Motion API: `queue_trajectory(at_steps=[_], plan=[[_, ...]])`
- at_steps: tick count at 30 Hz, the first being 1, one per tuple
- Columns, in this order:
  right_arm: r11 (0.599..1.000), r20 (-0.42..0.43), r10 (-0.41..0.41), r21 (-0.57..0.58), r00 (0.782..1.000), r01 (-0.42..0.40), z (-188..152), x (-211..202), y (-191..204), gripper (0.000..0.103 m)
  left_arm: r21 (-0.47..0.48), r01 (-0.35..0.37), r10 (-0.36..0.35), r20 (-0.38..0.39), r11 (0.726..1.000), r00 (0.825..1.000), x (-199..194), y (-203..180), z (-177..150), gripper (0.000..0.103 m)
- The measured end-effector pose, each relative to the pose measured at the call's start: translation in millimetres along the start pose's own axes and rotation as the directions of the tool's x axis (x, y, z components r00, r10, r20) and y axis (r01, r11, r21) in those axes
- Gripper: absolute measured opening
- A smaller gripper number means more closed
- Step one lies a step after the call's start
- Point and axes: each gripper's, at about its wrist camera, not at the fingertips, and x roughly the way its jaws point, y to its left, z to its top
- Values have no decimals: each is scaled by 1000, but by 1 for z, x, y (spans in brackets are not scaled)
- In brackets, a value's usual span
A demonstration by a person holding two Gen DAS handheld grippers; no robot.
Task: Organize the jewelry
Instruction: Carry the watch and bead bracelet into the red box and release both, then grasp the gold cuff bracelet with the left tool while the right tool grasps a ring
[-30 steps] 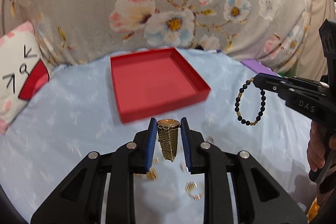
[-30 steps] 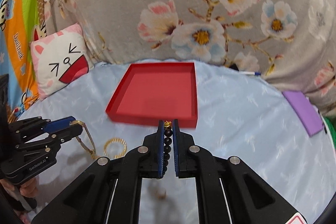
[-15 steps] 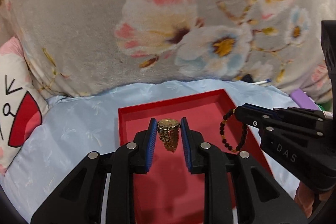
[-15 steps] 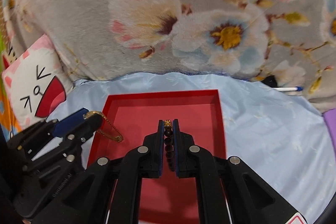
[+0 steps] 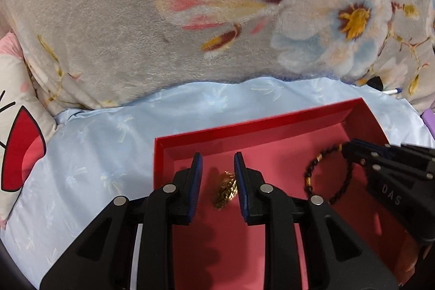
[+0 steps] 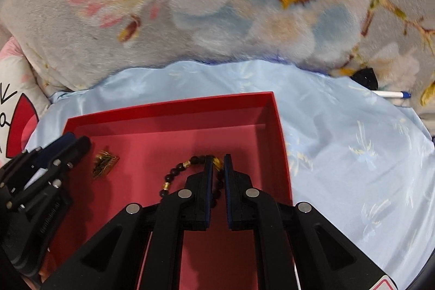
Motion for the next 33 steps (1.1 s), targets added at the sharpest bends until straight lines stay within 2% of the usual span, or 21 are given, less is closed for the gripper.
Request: queue_trajectory(at_steps=[2,4,5,7,9,11,14,19,20,21,22,25,27,30,33], plan=[[1000,8,-14,2,1000,14,-4,0,0,7,20,-21,21,18,1000,1000,-1,-3,0,27],[999,26,-33,1,999,33,-8,-1,1,8,36,-25,24,29,999,999,-1,-5,0,36],[1000,32,-27,4,999,27,-9,-1,0,11,36,-28,27,33,999,999,-2,-4,0,37],[999,37,-46,3,998,46,-13,0,0,14,19,-22,21,31,1000,999,0,0,0,37],[999,47,-32,19,998,31,-13,-4,-4,15,4,-17,17,24,1000,1000,3,4,1,37],[998,47,-21,53,999,18,-17,-9,-10,16,10,-22,22,24,1000,999,4,3,2,37],[998,51,-7,70,999,4,-24,-16,-11,23,34,-22,21,34,999,999,3,-3,2,37],[998,160,-17,57,987,8,-28,-56,-8,25,17,-3,2,48,1000,999,-19,0,-4,38],[999,180,-9,46,984,1,-29,-72,-8,29,8,15,-15,54,1000,998,-31,2,-7,41],[999,194,-11,34,981,4,-33,-86,-8,31,2,26,-26,61,1000,998,-42,5,-10,52],[1000,205,-17,21,979,13,-39,-101,-8,36,-6,29,-28,80,1000,996,-60,8,-17,61],[1000,198,-16,-11,980,18,-65,-128,-12,38,7,26,-26,130,1000,991,-104,11,-41,64],[1000,164,-8,-27,986,13,-93,-144,-17,38,24,4,-7,139,1000,990,-127,11,-61,65],[998,114,-10,-67,993,18,-146,-161,-25,38,23,1,-4,115,1000,993,-157,13,-102,66],[995,77,-18,-94,997,25,-195,-171,-29,38,11,-1,0,70,1000,998,-170,15,-140,66]])
